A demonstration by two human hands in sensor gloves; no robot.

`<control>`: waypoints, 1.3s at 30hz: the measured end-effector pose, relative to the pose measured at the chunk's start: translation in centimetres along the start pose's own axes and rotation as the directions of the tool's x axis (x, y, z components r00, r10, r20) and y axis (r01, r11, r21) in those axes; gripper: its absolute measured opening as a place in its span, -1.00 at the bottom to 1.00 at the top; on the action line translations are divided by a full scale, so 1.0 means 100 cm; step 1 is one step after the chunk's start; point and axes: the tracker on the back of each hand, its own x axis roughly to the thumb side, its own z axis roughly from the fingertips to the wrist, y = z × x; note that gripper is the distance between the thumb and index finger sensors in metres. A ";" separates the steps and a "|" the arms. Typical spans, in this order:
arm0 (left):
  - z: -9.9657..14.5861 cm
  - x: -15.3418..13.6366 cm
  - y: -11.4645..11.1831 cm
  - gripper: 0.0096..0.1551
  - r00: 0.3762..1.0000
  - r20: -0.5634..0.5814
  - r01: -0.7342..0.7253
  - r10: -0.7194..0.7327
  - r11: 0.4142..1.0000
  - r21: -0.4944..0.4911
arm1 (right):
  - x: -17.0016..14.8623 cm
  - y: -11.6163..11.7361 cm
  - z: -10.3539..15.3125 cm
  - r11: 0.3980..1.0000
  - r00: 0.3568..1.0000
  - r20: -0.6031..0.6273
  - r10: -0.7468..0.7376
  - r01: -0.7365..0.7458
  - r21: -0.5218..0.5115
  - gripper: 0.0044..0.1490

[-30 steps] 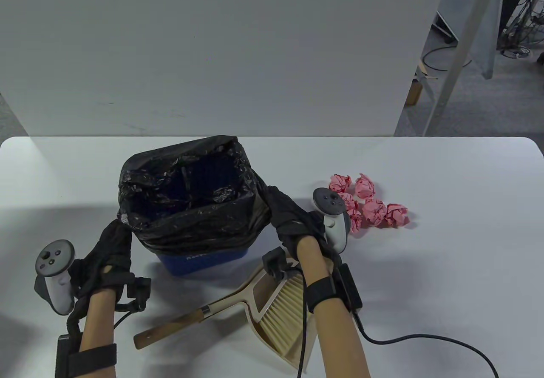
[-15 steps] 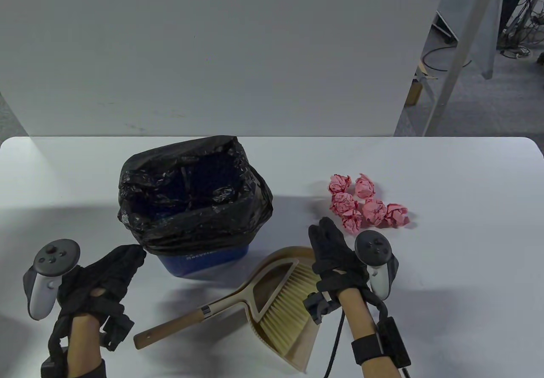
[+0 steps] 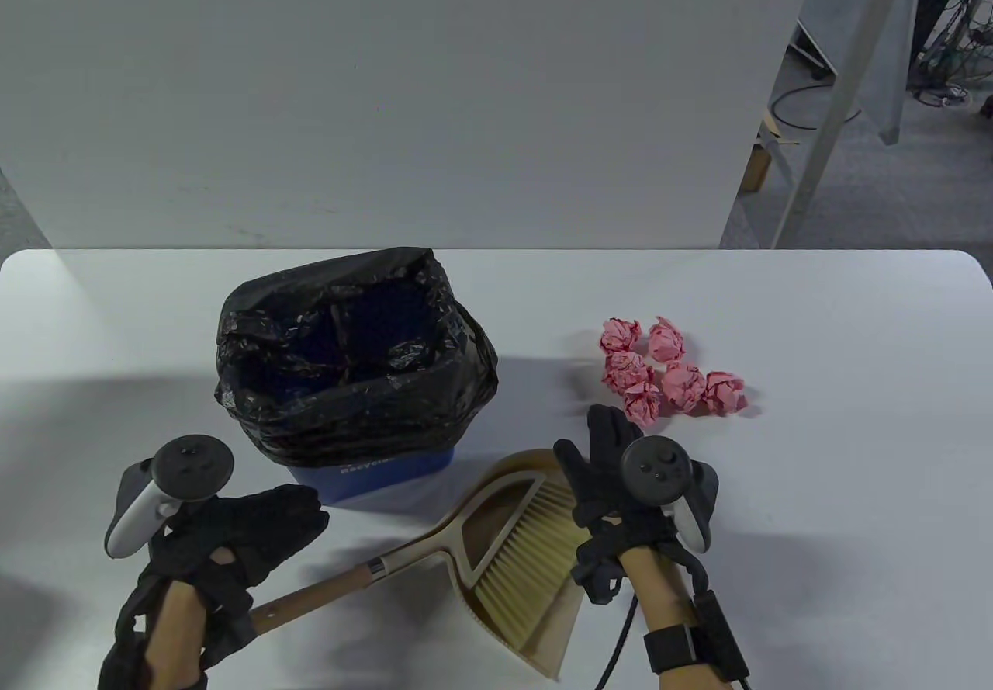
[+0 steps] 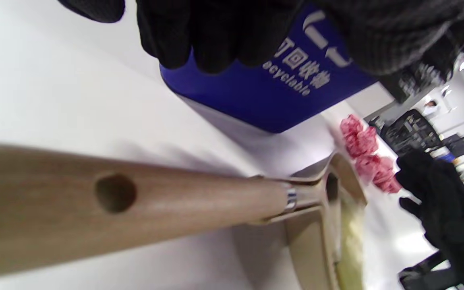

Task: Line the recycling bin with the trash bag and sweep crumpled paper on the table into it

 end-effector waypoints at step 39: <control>-0.024 0.072 -0.040 -0.16 0.942 0.300 0.166 -0.149 0.985 -0.034 | 0.028 -0.033 0.024 0.980 0.981 0.180 0.076 -0.040 -0.196 0.03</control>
